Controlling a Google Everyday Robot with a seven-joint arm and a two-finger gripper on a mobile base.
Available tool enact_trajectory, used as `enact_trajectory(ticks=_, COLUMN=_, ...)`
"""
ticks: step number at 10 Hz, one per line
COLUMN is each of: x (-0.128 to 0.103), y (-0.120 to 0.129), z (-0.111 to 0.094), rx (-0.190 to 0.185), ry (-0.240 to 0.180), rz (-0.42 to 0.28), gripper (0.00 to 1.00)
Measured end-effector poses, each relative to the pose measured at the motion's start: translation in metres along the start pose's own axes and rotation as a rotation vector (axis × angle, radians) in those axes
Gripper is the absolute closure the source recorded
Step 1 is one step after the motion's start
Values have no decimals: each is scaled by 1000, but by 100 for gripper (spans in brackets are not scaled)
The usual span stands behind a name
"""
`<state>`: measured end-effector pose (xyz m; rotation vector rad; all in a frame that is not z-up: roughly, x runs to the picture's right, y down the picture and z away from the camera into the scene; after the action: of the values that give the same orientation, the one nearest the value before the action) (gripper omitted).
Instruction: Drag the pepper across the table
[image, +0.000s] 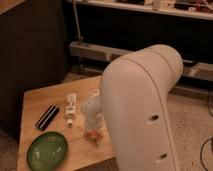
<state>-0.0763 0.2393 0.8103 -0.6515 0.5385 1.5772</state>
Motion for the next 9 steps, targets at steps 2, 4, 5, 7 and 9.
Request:
enact_trajectory(ticks=2, x=-2, y=-1, z=0, rx=-12, ry=0, rz=7, gripper=41)
enact_trajectory(ticks=4, x=-5, y=-3, z=-1, rx=-19, ry=0, rz=12, gripper=41)
enact_trajectory(ticks=5, x=-6, y=-3, z=-1, rx=-20, ry=2, rz=13, gripper=41)
enact_trajectory(ticks=7, x=-7, y=-3, z=-1, rx=-13, ry=7, rz=11, gripper=41)
enact_trajectory(ticks=9, x=-9, y=-3, z=-2, rx=-14, ry=11, rz=8, gripper=29)
